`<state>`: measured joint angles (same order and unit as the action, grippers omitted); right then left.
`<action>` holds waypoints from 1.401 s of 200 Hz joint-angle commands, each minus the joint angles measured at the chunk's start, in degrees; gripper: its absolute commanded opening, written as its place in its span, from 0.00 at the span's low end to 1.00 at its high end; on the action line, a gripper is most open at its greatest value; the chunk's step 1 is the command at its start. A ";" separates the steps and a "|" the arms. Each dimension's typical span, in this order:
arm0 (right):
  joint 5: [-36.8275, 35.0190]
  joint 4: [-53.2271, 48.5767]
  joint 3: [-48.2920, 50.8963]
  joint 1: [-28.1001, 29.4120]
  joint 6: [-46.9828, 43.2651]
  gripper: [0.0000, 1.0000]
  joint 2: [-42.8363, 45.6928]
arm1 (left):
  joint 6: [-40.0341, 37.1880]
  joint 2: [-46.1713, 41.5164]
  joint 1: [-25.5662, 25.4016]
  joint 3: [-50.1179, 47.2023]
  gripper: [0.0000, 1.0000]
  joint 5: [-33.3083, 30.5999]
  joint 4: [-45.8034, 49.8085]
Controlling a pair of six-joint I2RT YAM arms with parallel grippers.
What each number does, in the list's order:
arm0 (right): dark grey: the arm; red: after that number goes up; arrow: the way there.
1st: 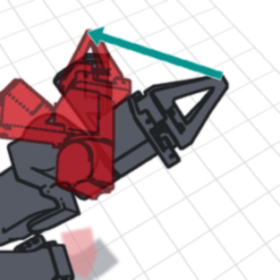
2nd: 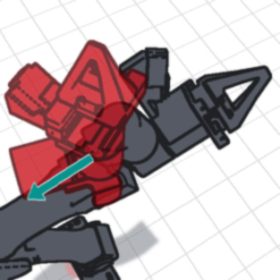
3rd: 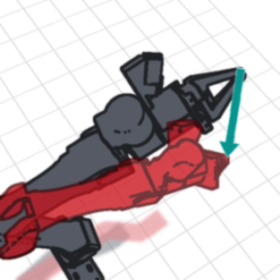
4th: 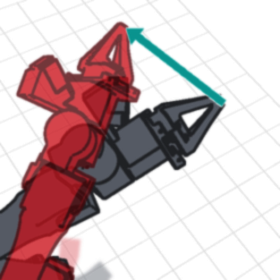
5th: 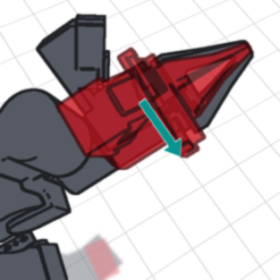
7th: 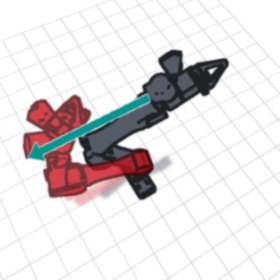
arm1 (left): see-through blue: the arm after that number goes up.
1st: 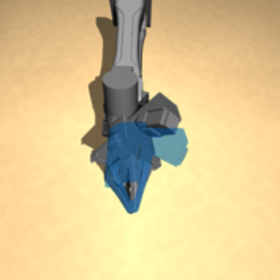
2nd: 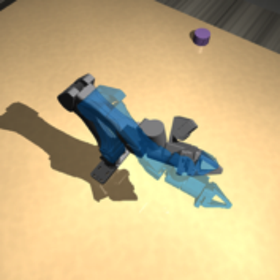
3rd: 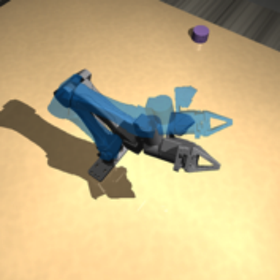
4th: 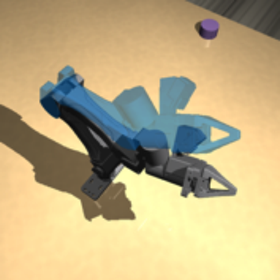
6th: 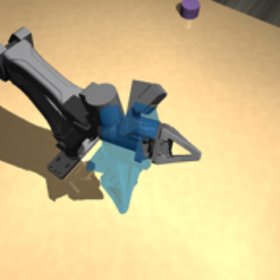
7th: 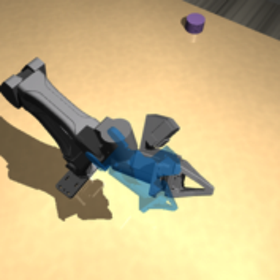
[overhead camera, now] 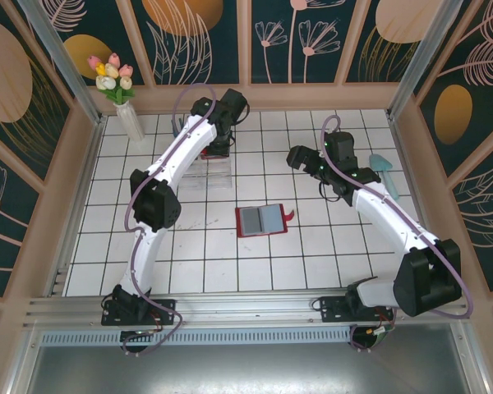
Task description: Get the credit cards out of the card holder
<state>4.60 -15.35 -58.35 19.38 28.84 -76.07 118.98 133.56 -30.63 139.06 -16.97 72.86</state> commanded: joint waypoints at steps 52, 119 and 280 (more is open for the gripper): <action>1.02 1.12 0.52 -0.65 0.25 0.99 -0.57 | 6.31 2.12 1.09 -1.07 0.00 -0.52 -0.48; 1.38 1.03 0.15 -0.74 0.43 0.99 -1.29 | 6.57 2.36 1.55 -1.25 0.00 -1.05 -0.92; 1.11 0.10 -0.27 -1.04 0.09 0.99 -2.27 | -8.26 0.73 2.07 -1.11 0.35 -6.24 -10.55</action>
<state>5.65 -15.38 -58.35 18.72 28.97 -77.60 117.95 135.83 -29.12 138.37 -20.14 65.78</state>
